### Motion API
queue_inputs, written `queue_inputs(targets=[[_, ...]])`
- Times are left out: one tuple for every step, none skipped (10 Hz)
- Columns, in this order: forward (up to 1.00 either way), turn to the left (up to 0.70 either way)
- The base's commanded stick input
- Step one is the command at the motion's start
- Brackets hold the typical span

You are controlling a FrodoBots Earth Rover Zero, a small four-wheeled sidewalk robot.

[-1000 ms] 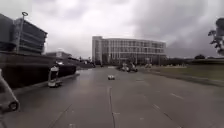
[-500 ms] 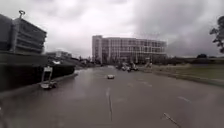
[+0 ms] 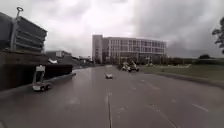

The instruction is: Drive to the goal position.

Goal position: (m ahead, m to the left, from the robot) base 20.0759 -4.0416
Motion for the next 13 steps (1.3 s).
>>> queue_inputs(targets=[[0.70, 0.00], [0.70, 0.00], [0.70, 0.00], [0.70, 0.00], [0.70, 0.00], [0.70, 0.00], [0.70, 0.00], [0.70, 0.00], [0.70, 0.00], [0.70, 0.00], [0.70, 0.00], [0.70, 0.00], [0.70, 0.00]])
